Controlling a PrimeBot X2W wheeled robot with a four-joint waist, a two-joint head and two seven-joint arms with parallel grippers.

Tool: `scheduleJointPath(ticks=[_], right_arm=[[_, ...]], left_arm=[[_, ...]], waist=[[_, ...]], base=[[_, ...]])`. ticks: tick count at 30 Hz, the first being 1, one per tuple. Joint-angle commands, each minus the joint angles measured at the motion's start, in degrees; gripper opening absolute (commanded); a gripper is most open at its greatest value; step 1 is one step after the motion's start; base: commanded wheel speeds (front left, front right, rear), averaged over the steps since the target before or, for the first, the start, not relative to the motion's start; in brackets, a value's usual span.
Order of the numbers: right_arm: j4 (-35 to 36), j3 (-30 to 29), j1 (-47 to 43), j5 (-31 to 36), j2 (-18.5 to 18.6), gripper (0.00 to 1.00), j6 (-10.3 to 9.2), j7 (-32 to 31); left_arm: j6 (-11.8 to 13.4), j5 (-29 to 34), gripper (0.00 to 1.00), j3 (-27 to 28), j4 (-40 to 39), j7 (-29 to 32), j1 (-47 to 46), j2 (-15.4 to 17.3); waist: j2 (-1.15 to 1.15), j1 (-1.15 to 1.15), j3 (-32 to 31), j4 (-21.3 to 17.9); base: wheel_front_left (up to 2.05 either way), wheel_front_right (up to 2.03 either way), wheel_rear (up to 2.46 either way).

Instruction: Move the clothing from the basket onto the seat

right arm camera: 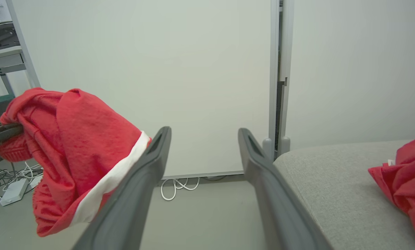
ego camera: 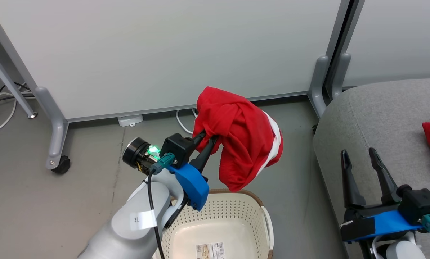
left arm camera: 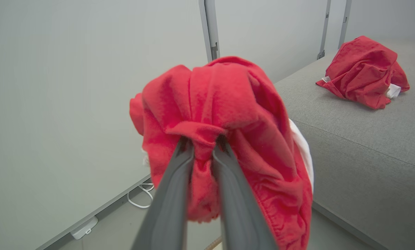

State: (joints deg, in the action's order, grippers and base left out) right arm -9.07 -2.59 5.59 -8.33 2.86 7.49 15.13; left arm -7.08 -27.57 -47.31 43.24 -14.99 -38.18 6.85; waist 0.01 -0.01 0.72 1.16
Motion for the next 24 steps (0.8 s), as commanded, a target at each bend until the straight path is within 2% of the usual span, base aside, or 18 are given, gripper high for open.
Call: scheduleJointPath(ticks=[1,12,24], right_arm=[[-0.1,0.3,-0.8,0.0,0.0,1.00,0.01,0.0],[-1.1,8.5,3.4,1.4,0.3,1.00,0.01,0.0],[-7.9,17.9,13.0,2.7,0.9,1.00,0.01,0.0]], left_arm=[[0.0,0.3,0.00,0.2,-0.3,-0.3,0.6,-0.1],[-0.3,1.3,0.00,0.2,-0.7,-0.3,-0.3,-0.6],[-0.5,2.1,0.00,-0.5,-1.0,-0.3,-2.9,-1.9]], waist=[[-0.01,0.01,0.0,0.0],[-0.01,0.01,1.1,0.7],[-0.01,0.01,4.1,2.5]], base=[[0.00,0.00,0.00],[0.00,0.00,0.00],[0.00,0.00,0.00]])
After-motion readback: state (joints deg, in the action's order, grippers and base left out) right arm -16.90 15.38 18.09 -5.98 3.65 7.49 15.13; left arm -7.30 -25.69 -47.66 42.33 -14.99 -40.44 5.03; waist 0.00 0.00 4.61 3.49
